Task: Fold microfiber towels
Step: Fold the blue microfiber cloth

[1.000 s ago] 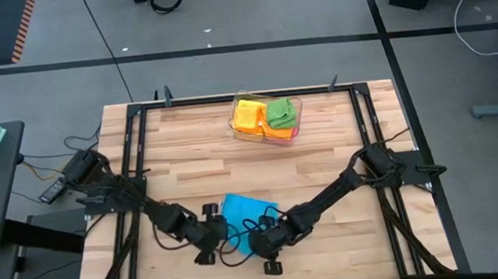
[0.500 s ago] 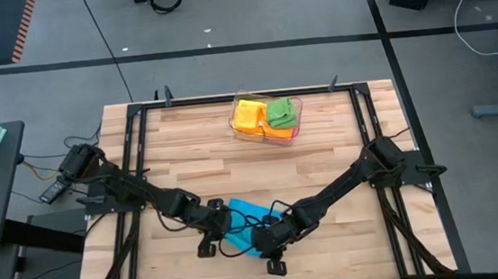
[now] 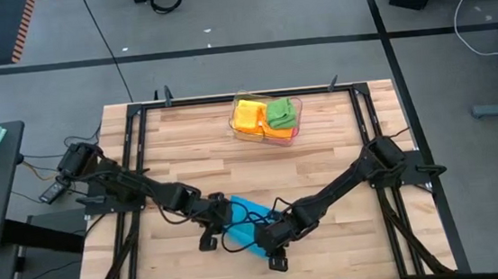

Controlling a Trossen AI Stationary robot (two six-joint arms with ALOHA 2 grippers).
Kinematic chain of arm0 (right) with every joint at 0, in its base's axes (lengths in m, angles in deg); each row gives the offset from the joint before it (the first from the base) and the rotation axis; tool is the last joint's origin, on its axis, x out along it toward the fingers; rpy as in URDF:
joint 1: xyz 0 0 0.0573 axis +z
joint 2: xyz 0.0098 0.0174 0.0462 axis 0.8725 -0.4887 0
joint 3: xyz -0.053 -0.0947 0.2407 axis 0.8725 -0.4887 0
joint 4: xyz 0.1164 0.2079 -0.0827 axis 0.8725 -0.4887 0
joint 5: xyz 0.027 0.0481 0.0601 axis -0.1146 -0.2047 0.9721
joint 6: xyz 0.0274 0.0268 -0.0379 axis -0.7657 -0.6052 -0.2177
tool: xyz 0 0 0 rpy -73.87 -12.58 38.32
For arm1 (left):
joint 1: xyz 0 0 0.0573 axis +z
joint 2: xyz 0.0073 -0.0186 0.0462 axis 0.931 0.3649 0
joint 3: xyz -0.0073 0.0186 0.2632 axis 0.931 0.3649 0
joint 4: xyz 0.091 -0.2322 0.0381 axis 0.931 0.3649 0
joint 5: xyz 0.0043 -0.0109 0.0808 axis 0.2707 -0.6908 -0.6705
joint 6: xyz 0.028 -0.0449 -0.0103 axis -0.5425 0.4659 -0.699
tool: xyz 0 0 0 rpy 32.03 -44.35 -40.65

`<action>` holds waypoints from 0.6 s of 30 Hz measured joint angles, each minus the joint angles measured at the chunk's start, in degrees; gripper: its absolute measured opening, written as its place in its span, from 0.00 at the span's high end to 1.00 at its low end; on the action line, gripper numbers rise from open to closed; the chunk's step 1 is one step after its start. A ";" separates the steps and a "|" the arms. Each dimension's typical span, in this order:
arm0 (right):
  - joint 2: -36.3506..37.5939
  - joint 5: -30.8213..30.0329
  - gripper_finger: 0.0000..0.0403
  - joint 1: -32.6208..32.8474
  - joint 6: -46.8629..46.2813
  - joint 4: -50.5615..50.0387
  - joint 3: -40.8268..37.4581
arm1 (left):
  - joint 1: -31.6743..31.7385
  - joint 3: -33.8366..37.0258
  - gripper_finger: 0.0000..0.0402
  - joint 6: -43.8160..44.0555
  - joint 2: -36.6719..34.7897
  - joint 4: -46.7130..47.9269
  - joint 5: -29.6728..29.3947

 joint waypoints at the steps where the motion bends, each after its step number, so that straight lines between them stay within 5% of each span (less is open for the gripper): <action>1: 0.29 -0.21 0.54 -0.02 -0.02 -1.04 0.00 | 0.04 0.01 0.90 0.01 0.08 0.01 -0.02; 18: 1.50 -2.96 0.55 -0.07 2.45 -9.45 0.02 | 4.42 -0.01 0.90 -1.61 3.64 0.49 -0.21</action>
